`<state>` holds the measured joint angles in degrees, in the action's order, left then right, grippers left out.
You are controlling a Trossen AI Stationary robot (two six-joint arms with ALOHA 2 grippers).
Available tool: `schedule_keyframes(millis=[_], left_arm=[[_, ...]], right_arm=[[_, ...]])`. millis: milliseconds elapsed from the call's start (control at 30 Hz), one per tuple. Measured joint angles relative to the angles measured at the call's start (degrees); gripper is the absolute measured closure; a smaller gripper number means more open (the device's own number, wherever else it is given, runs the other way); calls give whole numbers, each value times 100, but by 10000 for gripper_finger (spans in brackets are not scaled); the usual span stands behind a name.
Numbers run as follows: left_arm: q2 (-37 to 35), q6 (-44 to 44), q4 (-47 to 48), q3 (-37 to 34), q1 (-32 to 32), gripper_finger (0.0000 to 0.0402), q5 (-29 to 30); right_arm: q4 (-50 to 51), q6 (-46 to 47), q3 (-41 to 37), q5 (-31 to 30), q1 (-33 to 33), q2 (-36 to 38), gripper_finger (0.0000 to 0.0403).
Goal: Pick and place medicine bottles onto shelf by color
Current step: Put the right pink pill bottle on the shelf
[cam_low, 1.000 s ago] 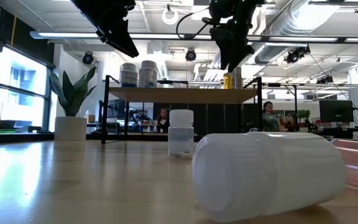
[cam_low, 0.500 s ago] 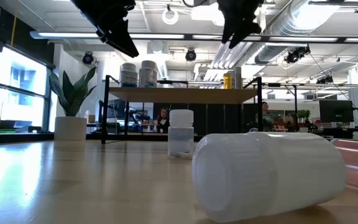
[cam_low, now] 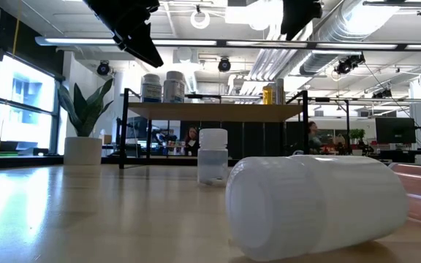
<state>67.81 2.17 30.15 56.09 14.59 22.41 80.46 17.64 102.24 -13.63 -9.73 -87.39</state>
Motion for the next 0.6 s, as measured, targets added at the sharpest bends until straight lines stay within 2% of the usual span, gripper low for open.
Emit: schedule_keyframes(millis=[233, 400, 600], left_arm=[[0, 98, 0, 0, 0, 165, 2], [0, 105, 2, 0, 0, 165, 2], [0, 101, 0, 0, -34, 165, 2]], right_arm=[[836, 730, 0, -502, 541, 1, 217], [932, 941, -39, -638, 899, 11, 217], [753, 1553, -1161, -492, 1128, 520, 217]])
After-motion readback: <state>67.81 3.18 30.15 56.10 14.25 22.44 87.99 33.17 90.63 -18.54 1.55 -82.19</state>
